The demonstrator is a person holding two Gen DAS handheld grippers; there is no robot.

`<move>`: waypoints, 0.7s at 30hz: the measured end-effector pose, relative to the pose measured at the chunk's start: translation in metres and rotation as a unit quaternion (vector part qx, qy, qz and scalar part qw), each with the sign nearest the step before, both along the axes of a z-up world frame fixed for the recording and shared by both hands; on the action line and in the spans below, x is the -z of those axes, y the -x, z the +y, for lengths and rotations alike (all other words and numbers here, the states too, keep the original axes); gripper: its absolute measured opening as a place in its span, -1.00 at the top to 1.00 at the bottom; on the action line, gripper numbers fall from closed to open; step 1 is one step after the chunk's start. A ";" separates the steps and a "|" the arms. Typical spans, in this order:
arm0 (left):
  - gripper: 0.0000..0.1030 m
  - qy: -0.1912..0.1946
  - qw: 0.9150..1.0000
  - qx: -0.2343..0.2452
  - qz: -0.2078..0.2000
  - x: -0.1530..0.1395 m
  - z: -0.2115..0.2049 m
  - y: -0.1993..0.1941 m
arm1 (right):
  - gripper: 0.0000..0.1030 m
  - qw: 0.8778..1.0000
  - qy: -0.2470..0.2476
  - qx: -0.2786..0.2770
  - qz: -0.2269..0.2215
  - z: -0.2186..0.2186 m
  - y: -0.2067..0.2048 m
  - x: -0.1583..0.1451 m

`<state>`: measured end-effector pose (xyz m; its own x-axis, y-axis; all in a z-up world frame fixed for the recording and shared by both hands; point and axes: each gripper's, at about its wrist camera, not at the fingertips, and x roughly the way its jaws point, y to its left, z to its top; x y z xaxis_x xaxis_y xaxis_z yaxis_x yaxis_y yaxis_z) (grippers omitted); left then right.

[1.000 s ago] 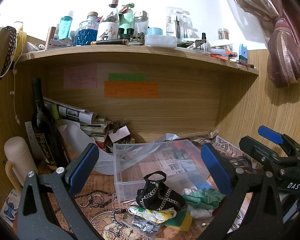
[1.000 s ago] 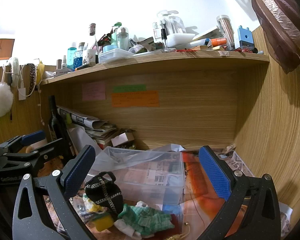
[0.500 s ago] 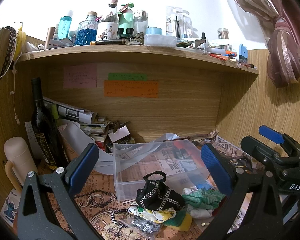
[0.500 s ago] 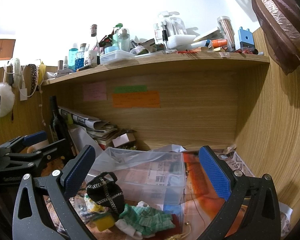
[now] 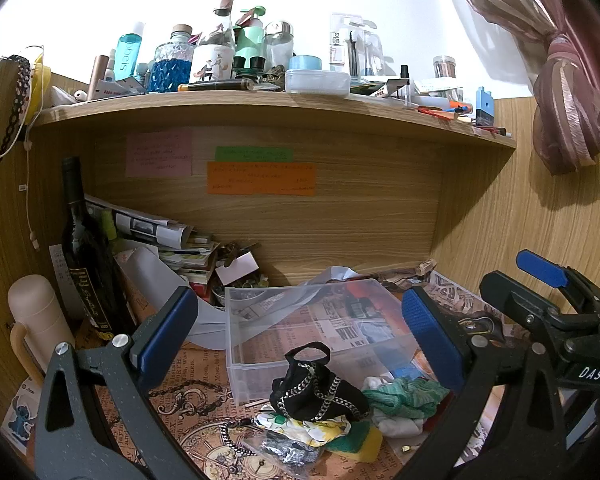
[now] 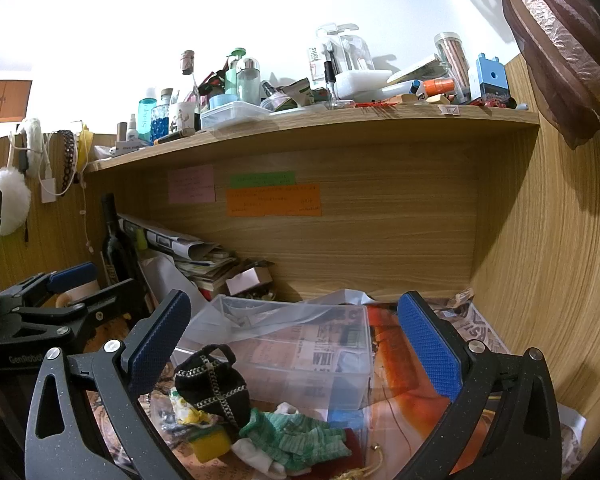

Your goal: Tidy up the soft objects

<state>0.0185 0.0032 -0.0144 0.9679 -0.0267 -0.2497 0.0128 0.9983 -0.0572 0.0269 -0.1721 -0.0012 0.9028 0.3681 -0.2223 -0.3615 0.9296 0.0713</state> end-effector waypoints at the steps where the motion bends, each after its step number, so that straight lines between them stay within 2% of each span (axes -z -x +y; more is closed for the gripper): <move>1: -1.00 0.000 1.000 0.000 0.000 0.000 0.000 0.000 | -1.00 1.000 0.000 0.000 0.000 0.000 0.000 0.000; 8: -1.00 0.000 1.000 -0.002 0.001 0.001 0.000 0.000 | -1.00 1.000 -0.001 -0.002 0.002 0.000 0.000 0.001; 12: -1.00 0.004 1.000 -0.003 0.009 0.004 0.000 -0.002 | -1.00 1.000 0.000 -0.012 0.020 -0.001 -0.004 0.006; 16: -1.00 0.018 0.999 0.010 0.035 0.013 0.006 -0.009 | -1.00 0.998 0.011 -0.013 0.056 -0.004 -0.015 0.021; 19: -1.00 0.029 0.997 0.020 0.069 0.029 0.011 -0.017 | -1.00 0.996 0.023 -0.012 0.085 -0.004 -0.022 0.037; 20: -0.97 0.029 0.996 0.021 0.080 0.034 0.013 -0.019 | -1.00 0.995 0.026 -0.013 0.092 -0.005 -0.024 0.040; 21: -0.86 0.029 0.995 0.020 0.090 0.040 0.013 -0.022 | -1.00 0.994 0.029 -0.014 0.102 -0.006 -0.026 0.045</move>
